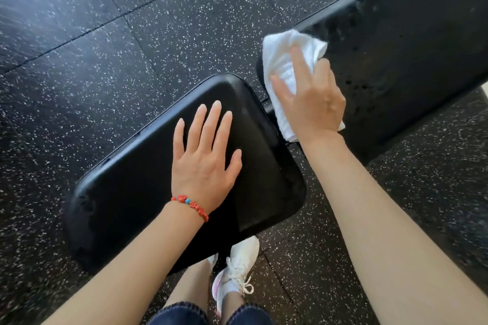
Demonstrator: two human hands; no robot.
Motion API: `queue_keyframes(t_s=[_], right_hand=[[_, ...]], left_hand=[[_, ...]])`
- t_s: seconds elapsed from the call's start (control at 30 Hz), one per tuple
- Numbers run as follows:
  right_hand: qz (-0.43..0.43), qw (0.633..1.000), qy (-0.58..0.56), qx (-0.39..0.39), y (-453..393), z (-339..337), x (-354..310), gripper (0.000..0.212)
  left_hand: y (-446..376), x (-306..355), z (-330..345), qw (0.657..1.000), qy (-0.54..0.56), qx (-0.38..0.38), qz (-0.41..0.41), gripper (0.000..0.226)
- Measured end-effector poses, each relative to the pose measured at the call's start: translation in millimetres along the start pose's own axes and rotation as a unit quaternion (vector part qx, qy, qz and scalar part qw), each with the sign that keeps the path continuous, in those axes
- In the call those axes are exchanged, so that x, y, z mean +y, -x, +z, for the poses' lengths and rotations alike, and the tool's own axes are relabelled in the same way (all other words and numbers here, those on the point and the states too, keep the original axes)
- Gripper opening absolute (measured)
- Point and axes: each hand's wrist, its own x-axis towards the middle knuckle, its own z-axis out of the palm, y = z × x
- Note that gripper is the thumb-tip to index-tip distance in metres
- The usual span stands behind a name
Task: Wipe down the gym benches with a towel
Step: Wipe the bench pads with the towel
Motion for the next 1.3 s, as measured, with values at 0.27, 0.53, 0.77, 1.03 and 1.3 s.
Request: queue_keyframes(t_s=[0.27, 0.53, 0.77, 1.03, 1.3], right_hand=[[-0.024, 0.999, 0.029, 0.016, 72.0, -21.3, 52.4, 0.044], [0.004, 0.994, -0.085, -0.072, -26.3, -3.7, 18.0, 0.053], [-0.016, 0.998, -0.066, 0.017, 23.0, -12.4, 66.1, 0.047], [-0.036, 0.997, -0.061, -0.027, 32.4, -21.9, 97.7, 0.046], [-0.051, 0.988, -0.088, -0.112, -63.8, 3.2, 71.8, 0.057]], left_hand=[[-2.8, 4.0, -2.2, 1.000, -0.017, -0.005, -0.011, 0.054], [-29.5, 37.4, -1.3, 1.000, 0.009, 0.006, -0.006, 0.052], [-61.1, 65.0, -0.7, 0.999, 0.021, 0.012, -0.039, 0.050], [-70.4, 95.3, 10.1, 0.998, 0.033, -0.013, -0.047, 0.053], [-70.4, 102.0, 22.7, 0.999, 0.006, -0.013, -0.039, 0.055]])
